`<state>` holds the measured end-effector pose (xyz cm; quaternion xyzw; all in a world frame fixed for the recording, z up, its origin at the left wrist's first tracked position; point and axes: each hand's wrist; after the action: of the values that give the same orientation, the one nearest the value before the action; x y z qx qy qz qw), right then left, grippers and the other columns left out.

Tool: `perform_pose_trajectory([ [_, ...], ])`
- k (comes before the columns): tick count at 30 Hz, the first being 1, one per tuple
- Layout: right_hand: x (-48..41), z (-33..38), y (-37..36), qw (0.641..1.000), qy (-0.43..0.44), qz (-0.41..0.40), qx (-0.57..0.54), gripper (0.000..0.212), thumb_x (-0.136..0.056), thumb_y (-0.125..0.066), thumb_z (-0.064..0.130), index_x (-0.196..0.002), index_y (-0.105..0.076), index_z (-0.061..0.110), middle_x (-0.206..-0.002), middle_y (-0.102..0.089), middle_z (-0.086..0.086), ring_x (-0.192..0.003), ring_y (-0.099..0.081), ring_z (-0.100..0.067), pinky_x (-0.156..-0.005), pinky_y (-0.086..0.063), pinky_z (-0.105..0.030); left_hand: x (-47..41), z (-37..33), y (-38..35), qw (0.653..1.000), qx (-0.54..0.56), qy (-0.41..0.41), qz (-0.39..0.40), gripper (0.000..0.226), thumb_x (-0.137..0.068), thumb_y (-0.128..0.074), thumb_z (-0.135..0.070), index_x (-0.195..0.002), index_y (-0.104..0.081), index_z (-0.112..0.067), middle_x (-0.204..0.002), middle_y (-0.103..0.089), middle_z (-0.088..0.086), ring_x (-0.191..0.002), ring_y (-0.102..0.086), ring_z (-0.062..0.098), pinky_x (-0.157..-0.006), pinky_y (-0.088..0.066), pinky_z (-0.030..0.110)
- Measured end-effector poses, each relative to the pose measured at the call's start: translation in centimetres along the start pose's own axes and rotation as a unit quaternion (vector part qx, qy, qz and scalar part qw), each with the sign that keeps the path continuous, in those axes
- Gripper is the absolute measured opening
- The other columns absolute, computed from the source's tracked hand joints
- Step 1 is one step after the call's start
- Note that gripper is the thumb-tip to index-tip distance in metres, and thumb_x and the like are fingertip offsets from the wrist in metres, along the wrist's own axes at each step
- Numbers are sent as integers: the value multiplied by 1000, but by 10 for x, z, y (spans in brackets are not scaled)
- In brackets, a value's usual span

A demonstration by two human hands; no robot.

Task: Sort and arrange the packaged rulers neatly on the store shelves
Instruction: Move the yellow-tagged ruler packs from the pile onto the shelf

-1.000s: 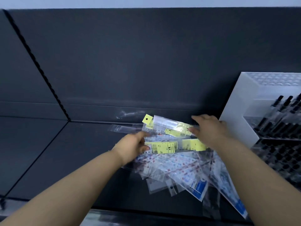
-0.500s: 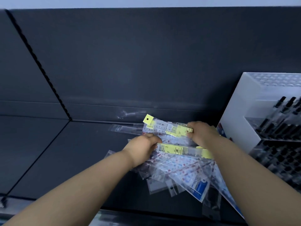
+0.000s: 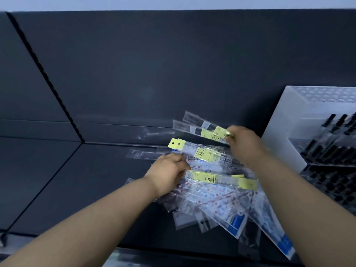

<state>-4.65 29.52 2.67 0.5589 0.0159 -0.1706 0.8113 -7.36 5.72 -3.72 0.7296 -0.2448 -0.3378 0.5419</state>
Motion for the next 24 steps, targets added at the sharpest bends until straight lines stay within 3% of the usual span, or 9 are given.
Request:
perform_pose_trajectory([
  [3,1,7,12,998,18,1,-55,10,-95,-51,23,-104,-56,21,-94,-56,2,-85,-56,-24,-71,-46,-34,1,-2,4,997,-58,-42,-37,27,-69,-77,-13,-93,-72,-23,-101,-62,-1,-97,-58,24,-80,-30,32],
  [6,2,14,16,986,25,136,-96,13,-92,-51,10,-93,-56,22,-87,-60,0,-81,-58,-22,-71,-48,-33,2,-4,5,981,-143,-106,-80,23,-64,-78,-17,-86,-72,-23,-121,-53,1,-114,-46,23,-91,-30,37],
  [9,8,18,0,968,43,246,-4,23,-90,-46,8,-101,-61,22,-101,-61,-1,-96,-58,-23,-82,-46,-32,5,-7,4,970,-184,-134,-88,21,-69,-71,-15,-88,-69,-22,-142,-36,7,-132,-33,30,-105,-23,44],
  [11,17,20,-11,955,57,290,12,17,-98,-43,23,-94,-59,20,-96,-59,0,-93,-54,-22,-79,-42,-31,4,-9,7,978,-183,-85,-45,31,-68,-72,-13,-97,-66,-21,-147,-34,13,-134,-33,36,-114,-17,47],
  [12,22,22,-14,952,61,301,6,24,-99,-40,35,-88,-57,21,-90,-58,2,-90,-53,-20,-77,-41,-30,3,-10,9,982,-180,-53,-8,35,-72,-70,-15,-106,-63,-22,-146,-37,13,-134,-36,35,-116,-10,46],
  [14,30,20,-17,947,50,316,-24,36,-94,-43,52,-104,-61,22,-101,-61,2,-97,-55,-19,-85,-43,-30,-2,-10,11,983,-168,7,67,36,-85,-57,-19,-121,-52,-23,-138,-49,5,-128,-43,26,-116,-3,40],
  [17,40,18,-20,944,49,327,12,61,-86,-64,45,-139,-43,23,-132,-55,2,-117,-53,-19,-100,-42,-33,-9,-8,10,973,-186,47,131,46,-86,-50,-12,-131,-42,-22,-131,-50,2,-124,-43,25,-109,-22,37],
  [20,46,17,-29,949,95,293,64,47,-89,-63,29,-134,-49,25,-133,-53,2,-118,-52,-18,-96,-43,-32,-10,-10,9,979,-157,56,114,52,-86,-50,-6,-134,-35,-18,-132,-47,6,-120,-41,27,-99,-33,34],
  [24,49,17,-22,972,162,143,92,34,-92,-51,13,-123,-57,27,-118,-56,3,-111,-51,-18,-87,-45,-31,-8,-10,17,994,-78,46,54,47,-89,-49,-12,-134,-36,-19,-127,-46,4,-118,-42,25,-91,-39,32],
])
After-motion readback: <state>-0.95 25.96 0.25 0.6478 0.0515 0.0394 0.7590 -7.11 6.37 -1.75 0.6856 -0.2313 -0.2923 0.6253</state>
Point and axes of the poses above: each hand's wrist, its own x-axis away from the middle knuckle, its own y-axis out of the back of the hand, z = x × y
